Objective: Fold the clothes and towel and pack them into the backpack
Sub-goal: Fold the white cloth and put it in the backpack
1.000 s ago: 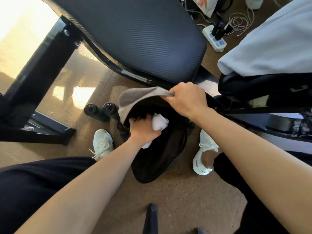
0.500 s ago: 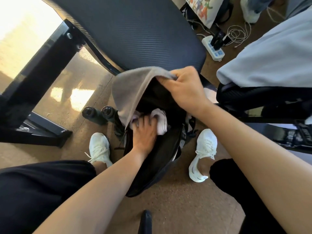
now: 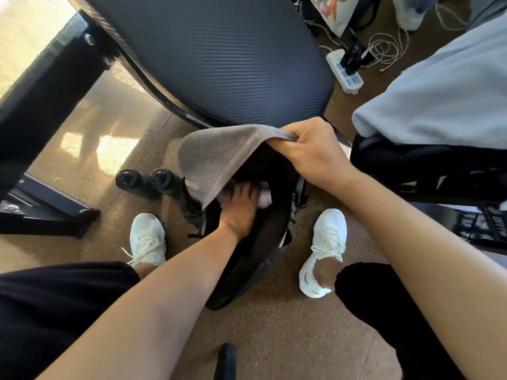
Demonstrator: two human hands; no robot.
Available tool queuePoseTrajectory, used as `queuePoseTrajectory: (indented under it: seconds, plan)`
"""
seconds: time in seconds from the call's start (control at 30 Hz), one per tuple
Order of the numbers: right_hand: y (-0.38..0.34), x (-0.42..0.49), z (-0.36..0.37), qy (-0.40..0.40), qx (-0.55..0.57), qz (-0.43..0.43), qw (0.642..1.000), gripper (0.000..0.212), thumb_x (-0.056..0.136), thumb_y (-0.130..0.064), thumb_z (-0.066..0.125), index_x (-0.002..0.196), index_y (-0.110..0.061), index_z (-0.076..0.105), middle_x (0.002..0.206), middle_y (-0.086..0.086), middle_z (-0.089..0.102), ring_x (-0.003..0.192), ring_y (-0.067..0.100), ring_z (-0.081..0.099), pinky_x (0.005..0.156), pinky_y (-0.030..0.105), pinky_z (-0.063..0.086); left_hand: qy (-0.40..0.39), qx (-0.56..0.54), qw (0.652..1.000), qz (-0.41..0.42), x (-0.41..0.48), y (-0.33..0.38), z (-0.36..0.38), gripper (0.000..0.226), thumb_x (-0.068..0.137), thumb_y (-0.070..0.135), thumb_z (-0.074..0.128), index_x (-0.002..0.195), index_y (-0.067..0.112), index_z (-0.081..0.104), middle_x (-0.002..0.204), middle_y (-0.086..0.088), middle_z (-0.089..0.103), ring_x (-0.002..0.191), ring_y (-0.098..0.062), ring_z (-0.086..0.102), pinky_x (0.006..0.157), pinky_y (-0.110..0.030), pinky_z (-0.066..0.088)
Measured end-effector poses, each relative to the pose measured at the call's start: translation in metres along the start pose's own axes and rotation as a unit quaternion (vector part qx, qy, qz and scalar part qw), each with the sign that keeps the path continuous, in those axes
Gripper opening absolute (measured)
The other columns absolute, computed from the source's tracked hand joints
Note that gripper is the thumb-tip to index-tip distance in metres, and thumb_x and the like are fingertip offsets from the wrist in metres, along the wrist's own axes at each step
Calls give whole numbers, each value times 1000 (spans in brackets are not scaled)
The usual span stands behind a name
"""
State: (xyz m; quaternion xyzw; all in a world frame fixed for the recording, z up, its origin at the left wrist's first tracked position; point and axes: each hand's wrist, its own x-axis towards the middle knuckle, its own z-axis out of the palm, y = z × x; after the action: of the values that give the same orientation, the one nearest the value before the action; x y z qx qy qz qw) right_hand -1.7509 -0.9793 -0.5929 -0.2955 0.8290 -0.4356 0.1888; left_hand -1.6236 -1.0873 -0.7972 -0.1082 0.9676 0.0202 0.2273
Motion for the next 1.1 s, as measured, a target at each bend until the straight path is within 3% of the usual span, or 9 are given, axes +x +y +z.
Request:
queuePoseTrajectory:
  seconds: [0.1, 0.23, 0.4, 0.53, 0.63, 0.73, 0.9, 1.03, 1.1]
  plan:
    - [1, 5, -2, -13, -13, -2, 1000, 54, 92, -28, 68, 55, -9, 35, 54, -2, 29, 52, 7, 27, 52, 33, 25, -18, -50, 998, 35, -1, 5, 10, 66, 101, 19, 42, 161, 13, 15, 159, -13, 34, 145, -34, 32, 121, -44, 21]
    - [2, 7, 0, -4, -33, -6, 999, 47, 92, -26, 66, 62, 3, 45, 56, 13, 39, 55, 9, 34, 56, 36, 31, -47, -131, 990, 25, -6, -2, 2, 76, 97, 25, 53, 162, 16, 13, 167, -10, 22, 154, -30, 20, 125, -42, 16]
    - [3, 9, 2, 22, -60, 10, 998, 39, 92, -27, 64, 67, 1, 54, 63, 16, 57, 60, 17, 46, 60, 40, 38, 69, -194, 977, 49, -50, -3, -30, 60, 91, 27, 59, 149, 18, 43, 150, -7, 49, 140, -29, 40, 112, -42, 40]
    - [0, 7, 5, 33, -68, 37, 996, 30, 90, -28, 66, 69, -8, 60, 64, 3, 60, 70, 22, 58, 63, 35, 40, 206, -196, 949, 134, -82, -15, -71, 31, 83, 18, 62, 114, 17, 68, 109, -2, 69, 105, -26, 62, 81, -38, 54]
    - [-5, 1, 7, 17, -74, 43, 996, 18, 88, -29, 70, 79, -13, 71, 77, 0, 70, 82, 20, 64, 73, 36, 49, 336, -155, 913, 173, -99, -32, -114, 10, 78, 12, 67, 88, 13, 65, 84, -3, 62, 82, -25, 59, 67, -36, 49]
    - [-10, -8, 7, -5, -81, 42, 996, 14, 85, -31, 73, 85, -16, 74, 82, -1, 73, 84, 20, 67, 77, 39, 53, 417, -162, 885, 129, -114, -58, -149, 22, 78, 15, 73, 95, 9, 61, 90, -7, 58, 83, -25, 55, 68, -32, 46]
    - [-12, -30, 4, -70, -101, 42, 991, 29, 79, -30, 81, 105, -21, 73, 78, -13, 62, 79, 11, 60, 72, 28, 44, 307, -184, 930, 85, -108, -86, -168, 65, 76, 23, 78, 136, 22, 52, 128, -3, 48, 116, -23, 48, 92, -33, 49]
    - [-11, -54, -11, -127, -119, 65, 983, 58, 81, -22, 79, 135, -21, 59, 101, -5, 67, 92, 15, 63, 86, 32, 51, 193, -172, 964, 67, -100, -83, -167, 59, 78, 19, 73, 134, 30, 58, 133, 4, 50, 124, -22, 42, 103, -45, 47]
    - [-14, -65, -22, -99, -91, 101, 986, 60, 85, -20, 76, 141, -19, 54, 106, -3, 65, 95, 16, 62, 93, 34, 52, 167, -193, 966, 36, -103, -77, -170, 59, 77, 25, 71, 134, 32, 57, 138, 5, 49, 129, -21, 40, 106, -46, 46]
